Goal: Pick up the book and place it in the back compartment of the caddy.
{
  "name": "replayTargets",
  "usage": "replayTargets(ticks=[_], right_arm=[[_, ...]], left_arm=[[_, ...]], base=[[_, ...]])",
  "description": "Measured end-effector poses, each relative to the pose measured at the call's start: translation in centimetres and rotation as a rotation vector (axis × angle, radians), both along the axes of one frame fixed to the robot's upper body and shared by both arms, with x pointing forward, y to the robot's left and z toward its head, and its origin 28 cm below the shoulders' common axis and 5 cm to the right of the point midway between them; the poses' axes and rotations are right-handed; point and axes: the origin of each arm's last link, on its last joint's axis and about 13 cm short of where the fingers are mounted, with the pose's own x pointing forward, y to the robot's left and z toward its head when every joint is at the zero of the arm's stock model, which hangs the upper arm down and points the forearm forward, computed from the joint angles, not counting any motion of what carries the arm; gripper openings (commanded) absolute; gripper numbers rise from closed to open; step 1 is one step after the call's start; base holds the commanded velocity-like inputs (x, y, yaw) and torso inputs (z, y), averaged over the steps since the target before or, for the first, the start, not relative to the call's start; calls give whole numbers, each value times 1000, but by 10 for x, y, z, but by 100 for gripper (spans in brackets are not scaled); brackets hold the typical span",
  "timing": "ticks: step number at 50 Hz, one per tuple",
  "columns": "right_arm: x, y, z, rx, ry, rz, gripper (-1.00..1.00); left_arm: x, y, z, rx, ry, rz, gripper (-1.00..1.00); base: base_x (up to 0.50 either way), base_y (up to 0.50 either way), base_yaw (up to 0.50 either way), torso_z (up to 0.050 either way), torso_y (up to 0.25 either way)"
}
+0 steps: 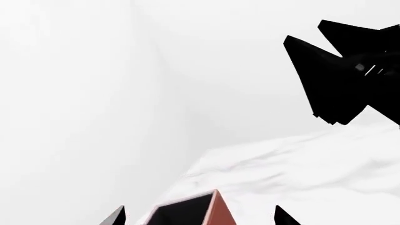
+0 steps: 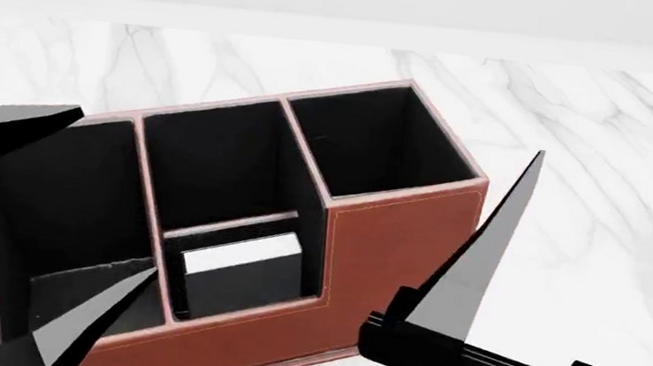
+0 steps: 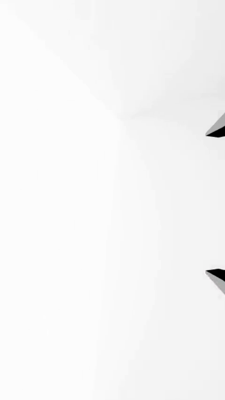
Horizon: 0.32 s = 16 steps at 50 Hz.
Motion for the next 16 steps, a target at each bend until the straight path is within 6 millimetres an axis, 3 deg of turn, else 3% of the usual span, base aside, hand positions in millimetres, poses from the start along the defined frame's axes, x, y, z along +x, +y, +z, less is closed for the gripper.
replayTargets(ticks=[16], right_arm=[[-16, -1, 1, -4, -107, -15, 100]], left_arm=[[-16, -4, -2, 27, -152, 36, 100]], base=[[0, 0, 0, 0, 0]])
